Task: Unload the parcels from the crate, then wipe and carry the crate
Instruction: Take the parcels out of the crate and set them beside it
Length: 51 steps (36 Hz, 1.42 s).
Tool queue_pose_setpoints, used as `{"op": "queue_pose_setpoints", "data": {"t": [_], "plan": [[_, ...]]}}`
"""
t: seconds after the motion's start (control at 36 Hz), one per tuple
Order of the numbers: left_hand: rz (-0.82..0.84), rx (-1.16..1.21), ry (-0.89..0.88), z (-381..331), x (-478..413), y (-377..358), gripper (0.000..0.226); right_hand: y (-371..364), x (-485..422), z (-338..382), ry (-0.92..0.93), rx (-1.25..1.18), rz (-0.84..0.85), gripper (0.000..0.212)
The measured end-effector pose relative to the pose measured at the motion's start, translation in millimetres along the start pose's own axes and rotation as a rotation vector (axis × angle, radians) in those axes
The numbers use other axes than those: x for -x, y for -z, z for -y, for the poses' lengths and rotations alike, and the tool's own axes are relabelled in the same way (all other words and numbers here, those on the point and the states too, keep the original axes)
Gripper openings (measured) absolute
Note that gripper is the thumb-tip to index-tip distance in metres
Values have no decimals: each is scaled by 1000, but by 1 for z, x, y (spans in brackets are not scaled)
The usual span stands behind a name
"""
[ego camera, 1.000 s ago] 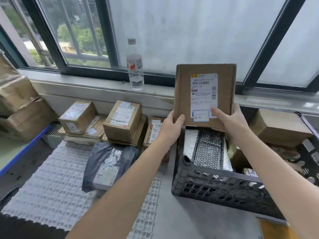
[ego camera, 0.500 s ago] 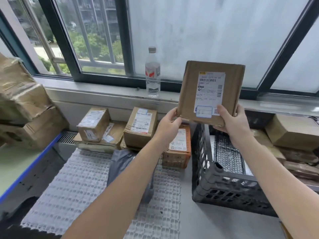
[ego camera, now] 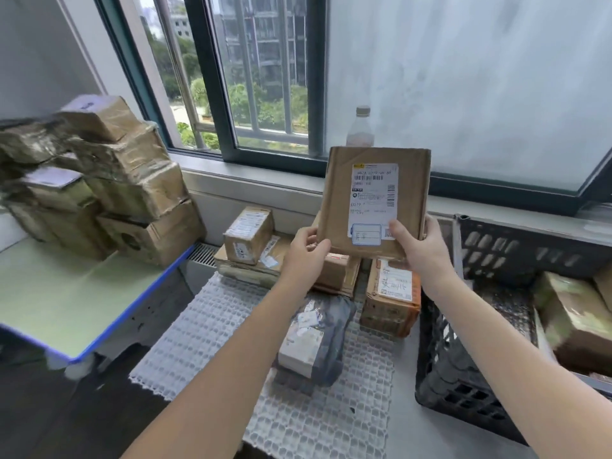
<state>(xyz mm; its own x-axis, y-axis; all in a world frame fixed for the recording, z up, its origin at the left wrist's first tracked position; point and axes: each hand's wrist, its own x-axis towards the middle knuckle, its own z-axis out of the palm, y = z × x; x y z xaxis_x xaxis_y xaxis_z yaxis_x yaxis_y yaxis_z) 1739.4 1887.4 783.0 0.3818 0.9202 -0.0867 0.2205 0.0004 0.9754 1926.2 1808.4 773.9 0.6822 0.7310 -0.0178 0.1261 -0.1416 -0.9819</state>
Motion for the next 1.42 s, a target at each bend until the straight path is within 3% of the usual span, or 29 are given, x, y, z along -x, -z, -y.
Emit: {"op": "queue_pose_setpoints", "data": {"t": [0.17,0.36,0.56,0.78,0.89,1.08,1.19,1.31,1.42], "plan": [[-63,-9,6,15,12,33,28,-35,15,0,-29,-29,108,78],[-45,-28,77,37,2,60,28,-72,24,-5,-101,75,115,92],[6,-60,126,64,-41,95,27,-120,6,-3,-135,178,127,79],[106,-139,146,85,-110,143,37,-178,-11,6,-172,226,-7,69],[40,-165,141,97,-142,162,30,-200,-15,6,-164,293,-73,73],[-31,-524,108,112,-188,179,73,-231,-21,7,-251,392,-151,91],[40,-655,114,118,-206,175,88,-242,-30,5,-264,524,-165,77],[94,-793,104,126,-220,168,94,-252,-36,5,-278,625,-150,79],[127,-776,115,137,-231,164,91,-260,-45,6,-298,679,-139,78]]}}
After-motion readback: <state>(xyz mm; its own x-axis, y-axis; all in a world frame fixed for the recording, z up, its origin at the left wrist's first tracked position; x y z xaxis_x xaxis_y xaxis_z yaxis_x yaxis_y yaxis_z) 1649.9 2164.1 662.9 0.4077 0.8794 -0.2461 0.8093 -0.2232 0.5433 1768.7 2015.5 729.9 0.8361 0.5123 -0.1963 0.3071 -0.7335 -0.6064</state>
